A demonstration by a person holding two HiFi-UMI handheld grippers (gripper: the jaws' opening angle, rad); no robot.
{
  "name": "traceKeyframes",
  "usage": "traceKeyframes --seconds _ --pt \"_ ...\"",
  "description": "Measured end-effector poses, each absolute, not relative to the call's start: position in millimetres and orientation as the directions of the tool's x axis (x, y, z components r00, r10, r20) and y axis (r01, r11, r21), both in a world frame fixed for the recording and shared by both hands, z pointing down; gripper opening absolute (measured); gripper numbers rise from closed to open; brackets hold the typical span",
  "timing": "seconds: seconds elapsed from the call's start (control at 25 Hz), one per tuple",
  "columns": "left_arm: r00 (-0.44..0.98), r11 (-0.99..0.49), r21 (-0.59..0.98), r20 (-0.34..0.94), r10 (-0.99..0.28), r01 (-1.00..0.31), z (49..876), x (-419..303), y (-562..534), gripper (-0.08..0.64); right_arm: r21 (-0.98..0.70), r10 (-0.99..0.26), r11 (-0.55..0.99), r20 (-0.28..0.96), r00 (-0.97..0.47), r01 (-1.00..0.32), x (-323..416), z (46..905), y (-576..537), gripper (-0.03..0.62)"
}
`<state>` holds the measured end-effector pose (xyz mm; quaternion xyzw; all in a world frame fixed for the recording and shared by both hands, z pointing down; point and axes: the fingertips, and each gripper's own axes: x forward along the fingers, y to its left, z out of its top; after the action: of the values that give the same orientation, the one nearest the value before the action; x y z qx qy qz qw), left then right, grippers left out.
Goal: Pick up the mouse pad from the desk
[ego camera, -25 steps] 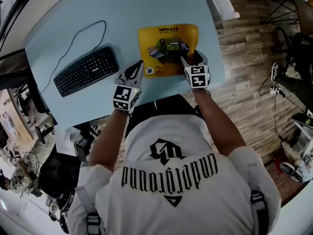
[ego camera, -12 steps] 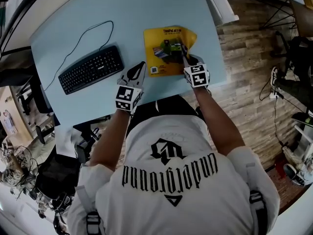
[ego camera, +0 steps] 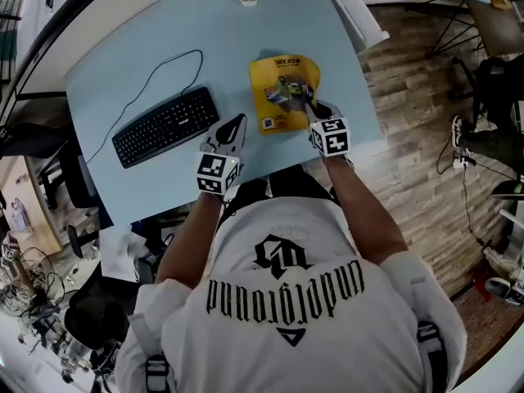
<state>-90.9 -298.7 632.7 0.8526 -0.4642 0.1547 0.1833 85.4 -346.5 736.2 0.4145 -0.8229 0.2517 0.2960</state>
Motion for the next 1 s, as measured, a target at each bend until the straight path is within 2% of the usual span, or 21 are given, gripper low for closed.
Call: traceKeyframes --seconds 0.52,1.0 --pt "0.592 -0.578 0.151 0.330 -0.735 -0.802 566 -117 -255 0.008 -0.208 -0.594 0.566 0.568 -0.570 -0.798 47 652 -282 0.021" --pt "0.633 -0.616 0.151 0.239 -0.736 -0.773 514 -140 -218 0.008 -0.194 -0.689 0.546 0.450 -0.569 -0.815 36 572 -233 0.021"
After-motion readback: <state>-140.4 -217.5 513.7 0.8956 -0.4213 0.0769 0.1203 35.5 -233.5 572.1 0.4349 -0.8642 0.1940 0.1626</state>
